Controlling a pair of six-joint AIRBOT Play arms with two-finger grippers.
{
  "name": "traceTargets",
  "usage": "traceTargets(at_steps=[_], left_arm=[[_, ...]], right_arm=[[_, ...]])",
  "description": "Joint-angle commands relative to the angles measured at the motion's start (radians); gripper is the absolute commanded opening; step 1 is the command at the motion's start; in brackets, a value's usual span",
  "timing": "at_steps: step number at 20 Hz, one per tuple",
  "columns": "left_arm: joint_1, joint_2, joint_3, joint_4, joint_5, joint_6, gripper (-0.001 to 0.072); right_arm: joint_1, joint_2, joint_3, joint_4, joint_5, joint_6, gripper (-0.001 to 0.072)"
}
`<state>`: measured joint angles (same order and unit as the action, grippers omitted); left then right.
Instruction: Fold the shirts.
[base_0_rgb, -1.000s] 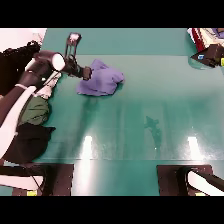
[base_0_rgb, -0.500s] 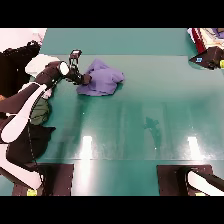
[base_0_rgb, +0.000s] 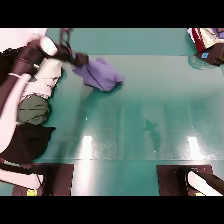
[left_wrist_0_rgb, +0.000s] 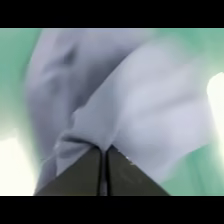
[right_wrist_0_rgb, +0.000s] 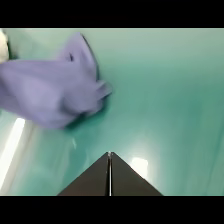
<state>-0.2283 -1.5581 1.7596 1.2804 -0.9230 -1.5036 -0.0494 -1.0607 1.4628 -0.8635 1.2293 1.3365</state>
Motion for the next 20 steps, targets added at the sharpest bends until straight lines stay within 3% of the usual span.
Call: traceTargets(at_steps=[1,5,10,15,17,20], left_arm=[[-0.021,0.194,0.161,-0.066,-0.047,0.060,0.0022],[-0.159,0.380,0.206,-0.069,-0.090,0.072,0.0022],[-0.353,0.353,0.109,-0.068,-0.322,0.063,0.0023],[-0.424,0.266,-0.155,-0.060,-0.235,0.064,0.0047],[-0.419,0.227,-0.179,-0.024,-0.213,0.060,0.0636],[-0.349,0.232,-0.170,0.000,-0.248,0.051,0.0646]], right_arm=[[0.000,0.093,0.001,-0.001,-0.148,0.000,0.0013],[0.000,0.181,0.001,-0.001,-0.245,-0.001,0.0013],[0.000,0.208,0.001,0.000,-0.211,-0.001,0.0013],[0.000,0.208,0.000,-0.001,-0.142,-0.001,0.0013],[0.000,0.208,0.000,-0.001,-0.126,-0.001,0.0013],[0.000,0.208,0.000,-0.001,-0.108,-0.001,0.0013]])
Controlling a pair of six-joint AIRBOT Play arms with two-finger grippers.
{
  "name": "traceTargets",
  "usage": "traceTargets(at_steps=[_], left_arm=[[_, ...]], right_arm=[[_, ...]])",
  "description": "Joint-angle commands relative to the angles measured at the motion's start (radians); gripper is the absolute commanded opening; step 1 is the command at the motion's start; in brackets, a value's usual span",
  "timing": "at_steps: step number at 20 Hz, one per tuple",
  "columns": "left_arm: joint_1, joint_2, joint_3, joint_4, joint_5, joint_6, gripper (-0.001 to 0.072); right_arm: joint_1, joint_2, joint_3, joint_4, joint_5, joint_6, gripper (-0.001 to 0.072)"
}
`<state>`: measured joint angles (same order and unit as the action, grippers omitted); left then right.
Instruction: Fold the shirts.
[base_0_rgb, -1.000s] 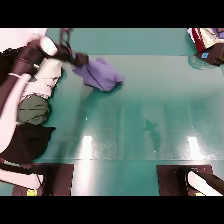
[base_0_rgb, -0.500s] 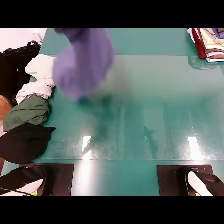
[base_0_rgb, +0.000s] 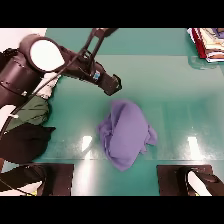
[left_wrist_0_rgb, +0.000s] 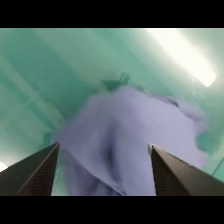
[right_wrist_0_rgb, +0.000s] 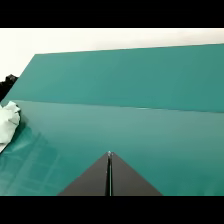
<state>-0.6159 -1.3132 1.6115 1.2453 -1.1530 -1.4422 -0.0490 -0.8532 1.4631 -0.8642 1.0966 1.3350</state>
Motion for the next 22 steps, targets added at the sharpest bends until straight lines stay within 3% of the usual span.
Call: traceTargets(at_steps=[1,2,4,6,9,13,16,22], left_arm=[[0.083,0.000,-0.022,0.035,-0.056,-0.021,0.0589],[0.137,0.010,-0.024,0.035,-0.115,-0.024,0.0536],[0.232,0.019,-0.056,0.031,-0.222,-0.025,0.0539],[0.282,0.024,-0.156,0.000,-0.250,-0.025,0.0539],[0.286,0.023,-0.391,-0.164,-0.159,-0.010,0.0539],[0.283,0.023,-0.684,-0.418,0.057,0.060,0.0538],[0.279,0.023,-0.800,-0.550,0.128,0.135,0.0538],[0.132,0.021,-0.826,-0.500,0.216,0.159,0.0538]], right_arm=[[-0.001,0.001,0.000,0.000,0.029,0.000,0.0013],[-0.001,0.001,0.000,0.000,0.035,0.000,0.0013],[-0.001,0.000,0.000,0.000,0.040,0.000,0.0013],[-0.001,0.001,0.000,0.000,0.040,0.000,0.0013],[-0.001,0.000,0.000,0.000,0.040,0.000,0.0013],[-0.001,0.000,0.000,0.000,0.041,0.000,0.0013],[0.000,0.000,0.000,0.000,0.041,0.000,0.0013],[-0.001,0.000,0.000,-0.001,0.050,0.000,0.0013]])
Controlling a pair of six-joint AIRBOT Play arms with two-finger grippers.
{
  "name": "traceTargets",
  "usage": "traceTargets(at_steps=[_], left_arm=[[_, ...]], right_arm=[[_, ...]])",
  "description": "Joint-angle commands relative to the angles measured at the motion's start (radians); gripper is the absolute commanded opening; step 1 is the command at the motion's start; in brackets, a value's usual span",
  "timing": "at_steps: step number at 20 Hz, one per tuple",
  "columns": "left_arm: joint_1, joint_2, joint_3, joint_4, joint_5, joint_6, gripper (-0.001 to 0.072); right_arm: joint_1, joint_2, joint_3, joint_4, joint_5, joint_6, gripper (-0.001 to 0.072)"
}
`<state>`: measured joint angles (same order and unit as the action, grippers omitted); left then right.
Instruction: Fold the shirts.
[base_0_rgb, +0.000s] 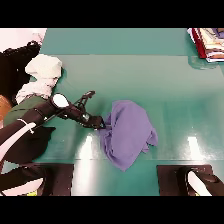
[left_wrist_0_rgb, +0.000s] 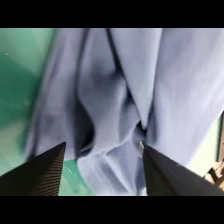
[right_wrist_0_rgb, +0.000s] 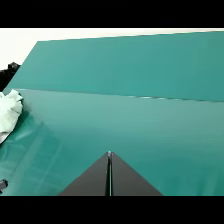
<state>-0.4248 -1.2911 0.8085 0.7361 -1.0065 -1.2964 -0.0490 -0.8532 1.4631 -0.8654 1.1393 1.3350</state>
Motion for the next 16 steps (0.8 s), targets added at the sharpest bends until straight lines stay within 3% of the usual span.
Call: traceTargets(at_steps=[1,4,6,9,12,16], left_arm=[[-0.072,-0.001,-0.023,0.023,0.087,-0.007,0.0538],[-0.076,-0.001,-0.023,0.017,0.106,-0.013,0.0513],[-0.076,-0.001,-0.023,0.017,0.109,-0.013,0.0051],[-0.033,0.007,0.012,0.063,0.078,-0.014,0.0023],[0.130,0.080,0.104,0.132,0.017,-0.016,0.0023],[0.343,0.166,0.248,0.232,0.001,-0.050,0.0023]], right_arm=[[-0.001,0.000,0.000,0.000,0.015,0.001,0.0013],[-0.001,0.000,0.000,-0.001,0.036,0.000,0.0013],[-0.001,0.000,0.000,-0.002,0.056,0.000,0.0013],[0.000,-0.001,0.000,-0.029,0.097,0.001,0.0013],[0.000,-0.008,-0.041,-0.091,0.202,0.002,0.0013],[0.025,-0.009,-0.277,-0.096,0.246,0.012,0.0013]])
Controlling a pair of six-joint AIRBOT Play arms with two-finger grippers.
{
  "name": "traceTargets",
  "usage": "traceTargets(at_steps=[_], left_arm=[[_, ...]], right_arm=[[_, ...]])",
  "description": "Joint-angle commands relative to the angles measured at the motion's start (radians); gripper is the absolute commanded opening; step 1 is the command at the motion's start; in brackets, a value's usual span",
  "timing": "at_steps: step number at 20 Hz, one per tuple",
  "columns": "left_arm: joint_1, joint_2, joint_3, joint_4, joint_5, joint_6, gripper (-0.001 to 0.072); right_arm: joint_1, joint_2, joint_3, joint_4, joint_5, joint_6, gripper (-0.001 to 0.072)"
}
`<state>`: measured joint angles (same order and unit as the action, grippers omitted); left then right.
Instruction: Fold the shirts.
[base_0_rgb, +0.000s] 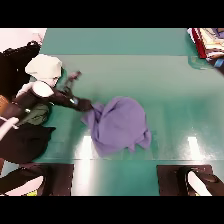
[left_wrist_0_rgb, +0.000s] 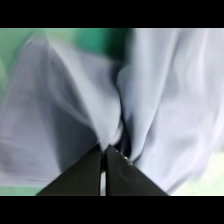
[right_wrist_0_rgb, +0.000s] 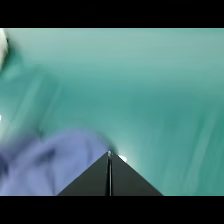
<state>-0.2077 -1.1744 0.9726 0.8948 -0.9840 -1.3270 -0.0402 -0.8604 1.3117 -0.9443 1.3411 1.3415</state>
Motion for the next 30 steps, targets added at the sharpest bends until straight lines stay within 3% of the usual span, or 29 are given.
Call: traceTargets(at_steps=[1,2,3,4,5,12,15,20,24,30], left_arm=[[0.157,0.051,0.104,0.075,-0.026,-0.030,0.0023],[0.174,0.051,0.109,0.075,-0.027,-0.031,0.0023],[0.179,0.048,0.109,0.078,-0.028,-0.030,0.0023],[0.179,0.045,0.109,0.088,-0.029,-0.030,0.0023],[0.179,0.044,0.106,0.093,-0.031,-0.030,0.0023],[0.179,0.044,0.103,0.106,-0.048,-0.030,0.0024],[0.179,0.044,0.103,0.106,-0.046,-0.029,0.0024],[0.179,0.044,0.103,0.105,-0.048,-0.030,0.0024],[0.179,0.074,0.157,0.096,-0.054,-0.035,0.0023],[0.179,0.226,0.570,0.069,-0.110,-0.035,0.0023]], right_arm=[[0.045,-0.004,-0.203,-0.017,0.010,0.005,0.0013],[0.081,-0.015,-0.270,-0.016,-0.034,0.005,0.0014],[0.129,-0.039,-0.333,-0.016,-0.077,0.005,0.0059],[0.172,-0.075,-0.375,-0.016,-0.116,0.005,0.0291],[0.220,-0.128,-0.406,-0.016,-0.160,0.005,0.0444],[0.366,-0.547,-0.322,-0.015,-0.295,0.005,0.0450],[0.370,-0.661,-0.232,0.039,-0.287,-0.001,0.0445],[0.370,-0.742,-0.124,0.087,-0.278,-0.035,0.0013],[0.352,-0.647,-0.048,0.043,-0.267,-0.041,0.0011],[0.285,-0.221,0.212,-0.090,-0.181,-0.032,0.0011]])
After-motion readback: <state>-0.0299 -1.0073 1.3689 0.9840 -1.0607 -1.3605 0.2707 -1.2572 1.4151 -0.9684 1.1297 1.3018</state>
